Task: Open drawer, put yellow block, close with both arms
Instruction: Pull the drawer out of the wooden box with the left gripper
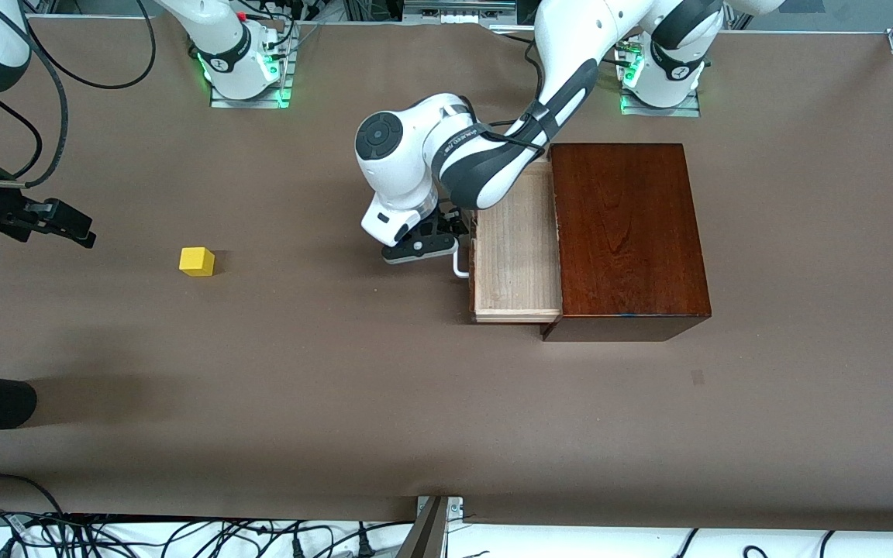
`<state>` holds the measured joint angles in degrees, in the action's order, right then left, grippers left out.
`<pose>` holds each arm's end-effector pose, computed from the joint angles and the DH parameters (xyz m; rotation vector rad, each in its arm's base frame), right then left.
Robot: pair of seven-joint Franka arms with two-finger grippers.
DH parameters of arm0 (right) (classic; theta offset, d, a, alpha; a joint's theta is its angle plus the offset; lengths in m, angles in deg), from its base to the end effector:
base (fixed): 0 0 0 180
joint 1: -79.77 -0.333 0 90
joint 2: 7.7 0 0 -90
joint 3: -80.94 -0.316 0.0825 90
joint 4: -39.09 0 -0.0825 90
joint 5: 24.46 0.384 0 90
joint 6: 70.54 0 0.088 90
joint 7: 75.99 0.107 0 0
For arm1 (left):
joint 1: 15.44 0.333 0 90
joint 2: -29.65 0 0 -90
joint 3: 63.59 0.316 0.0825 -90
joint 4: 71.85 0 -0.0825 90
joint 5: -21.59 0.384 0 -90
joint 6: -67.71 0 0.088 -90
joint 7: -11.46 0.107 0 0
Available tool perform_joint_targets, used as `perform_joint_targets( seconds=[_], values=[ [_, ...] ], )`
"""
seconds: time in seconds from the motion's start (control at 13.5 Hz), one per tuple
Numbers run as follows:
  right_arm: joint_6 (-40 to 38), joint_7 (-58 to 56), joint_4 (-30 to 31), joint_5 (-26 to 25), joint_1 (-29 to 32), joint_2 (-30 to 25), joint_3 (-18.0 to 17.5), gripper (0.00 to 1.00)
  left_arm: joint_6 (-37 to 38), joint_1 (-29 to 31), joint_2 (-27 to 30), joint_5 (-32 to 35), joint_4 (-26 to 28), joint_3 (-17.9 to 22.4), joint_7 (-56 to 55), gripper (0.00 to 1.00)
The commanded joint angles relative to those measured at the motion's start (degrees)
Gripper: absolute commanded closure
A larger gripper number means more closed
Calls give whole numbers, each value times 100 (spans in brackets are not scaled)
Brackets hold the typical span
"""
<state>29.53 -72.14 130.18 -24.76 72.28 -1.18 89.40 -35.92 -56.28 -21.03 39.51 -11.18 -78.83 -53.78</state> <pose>0.6016 -0.0062 0.5661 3.1175 -0.1279 0.0697 0.4967 -0.5747 0.3011 -2.9927 -0.2283 -0.0364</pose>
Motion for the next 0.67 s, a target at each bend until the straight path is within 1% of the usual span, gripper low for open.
perform_joint_targets(
  seconds=[0.0, 0.15, 0.37, 0.59],
  values=[
    [-58, 46, -39, -57, -6, 7, -2, 0, 45, -56, -100, -123, -283, -23, -51, 0],
    [-58, 46, -39, -57, -6, 7, -2, 0, 89, -47, -82, -88, -257, 29, 10, 0],
    [-58, 28, -39, -49, 2, 7, -2, 0, 378, -47, -73, -52, -248, 65, 11, 0],
    [-58, 19, -39, -49, 2, 7, -2, 0, 624, -30, 111, -44, -257, 74, 37, 0]
  ],
)
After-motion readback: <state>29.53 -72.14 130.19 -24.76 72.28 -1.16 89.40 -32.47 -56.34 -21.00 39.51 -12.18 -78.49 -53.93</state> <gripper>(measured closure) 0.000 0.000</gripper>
